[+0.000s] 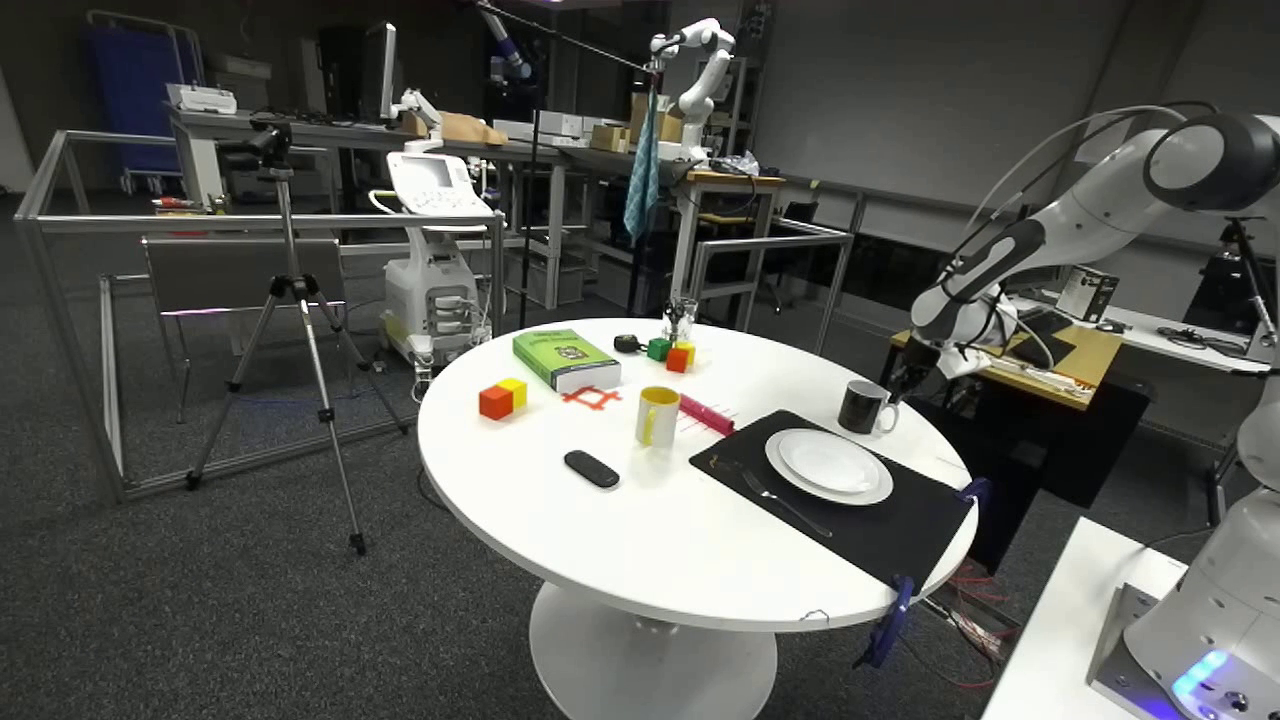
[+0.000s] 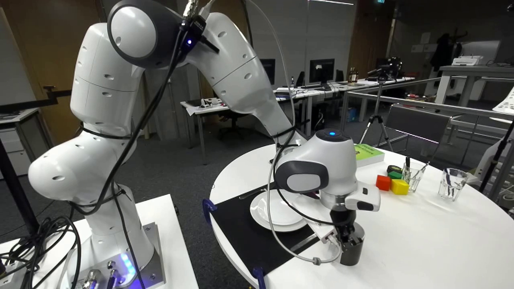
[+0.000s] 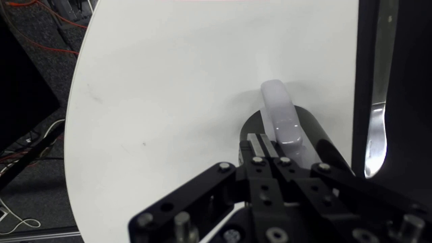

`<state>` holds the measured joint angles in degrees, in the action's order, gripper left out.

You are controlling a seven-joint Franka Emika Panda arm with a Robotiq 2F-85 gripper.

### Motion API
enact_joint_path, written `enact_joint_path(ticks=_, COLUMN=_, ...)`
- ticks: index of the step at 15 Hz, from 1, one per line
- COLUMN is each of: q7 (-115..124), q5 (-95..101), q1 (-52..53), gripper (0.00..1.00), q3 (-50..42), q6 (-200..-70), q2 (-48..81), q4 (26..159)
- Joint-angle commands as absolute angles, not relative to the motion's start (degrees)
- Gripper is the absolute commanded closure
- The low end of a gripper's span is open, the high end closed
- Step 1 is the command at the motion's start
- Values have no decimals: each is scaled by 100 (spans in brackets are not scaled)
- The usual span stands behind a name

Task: Move the black cup to the left side of the white plate

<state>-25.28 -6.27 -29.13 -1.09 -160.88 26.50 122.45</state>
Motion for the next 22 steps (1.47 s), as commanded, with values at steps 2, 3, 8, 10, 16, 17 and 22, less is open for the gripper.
enact_joint_path(ticks=2, q7=-2523, q5=-792, q1=-2920, gripper=100, q3=-87, q6=-15728, q2=2645, q4=12057)
enact_joint_path(ticks=3, q7=-2521, q5=-804, q1=-2912, gripper=100, q3=-96, q6=-15702, q2=2646, q4=12044)
enact_joint_path(ticks=8, q7=-2508, q5=-830, q1=-2877, gripper=100, q3=-138, q6=-15647, q2=2655, q4=12017)
enact_joint_path(ticks=10, q7=-2474, q5=-788, q1=-2848, gripper=100, q3=-183, q6=-15667, q2=2634, q4=12027)
enact_joint_path(ticks=16, q7=-1919, q5=157, q1=-2250, gripper=100, q3=-1045, q6=-15704, q2=2137, q4=12316)
enact_joint_path(ticks=17, q7=-1854, q5=319, q1=-2175, gripper=100, q3=-1159, q6=-15690, q2=2024, q4=12358)
enact_joint_path(ticks=22, q7=-2041, q5=305, q1=-2152, gripper=100, q3=-1104, q6=-15413, q2=1103, q4=12672)
